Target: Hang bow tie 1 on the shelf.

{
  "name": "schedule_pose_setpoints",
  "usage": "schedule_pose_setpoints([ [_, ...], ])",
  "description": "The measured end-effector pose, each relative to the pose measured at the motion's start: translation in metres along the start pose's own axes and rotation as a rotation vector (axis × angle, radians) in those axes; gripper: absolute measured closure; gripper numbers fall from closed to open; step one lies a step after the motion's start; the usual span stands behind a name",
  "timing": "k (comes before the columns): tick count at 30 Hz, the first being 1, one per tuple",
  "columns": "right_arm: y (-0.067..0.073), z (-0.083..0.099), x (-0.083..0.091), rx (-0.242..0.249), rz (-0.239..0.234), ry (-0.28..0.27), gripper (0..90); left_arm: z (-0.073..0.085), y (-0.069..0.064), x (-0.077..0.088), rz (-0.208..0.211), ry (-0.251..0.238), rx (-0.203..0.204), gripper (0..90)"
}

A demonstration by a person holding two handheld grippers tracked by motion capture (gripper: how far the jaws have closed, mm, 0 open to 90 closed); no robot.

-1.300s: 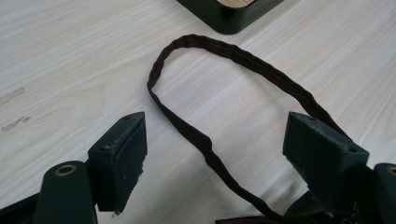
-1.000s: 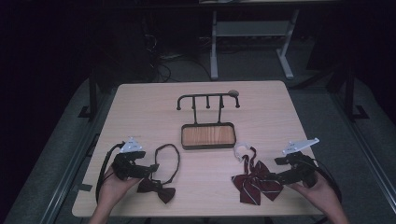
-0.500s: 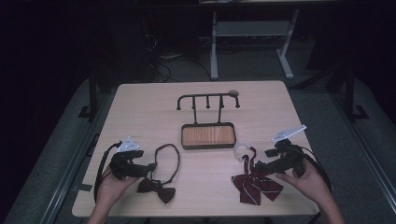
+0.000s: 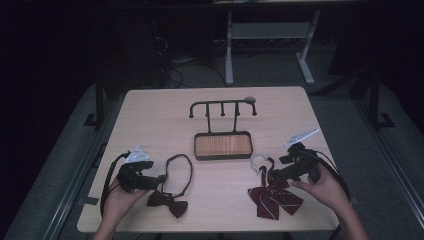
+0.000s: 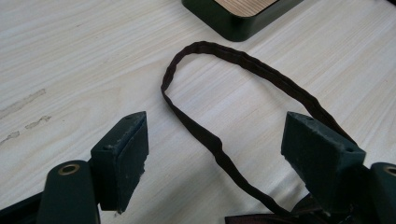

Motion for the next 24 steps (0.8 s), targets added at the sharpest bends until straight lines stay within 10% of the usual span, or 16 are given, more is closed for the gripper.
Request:
schedule_pose_setpoints([
  [24,-0.015,-0.024,-0.011,-0.070,0.007,0.049,42.4,-0.001,0.000,0.002,0.000,-0.004,-0.012,24.0],
])
Point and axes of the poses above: each handheld gripper's, and its own axes: x roughly backward along the jaws, z roughly out of its underside, y roughly to its left, the point moved 3 cm from there along -x, roughly forward along the jaws, and after that the axes turned 4 degrees about -x, right-handed, at the moved point
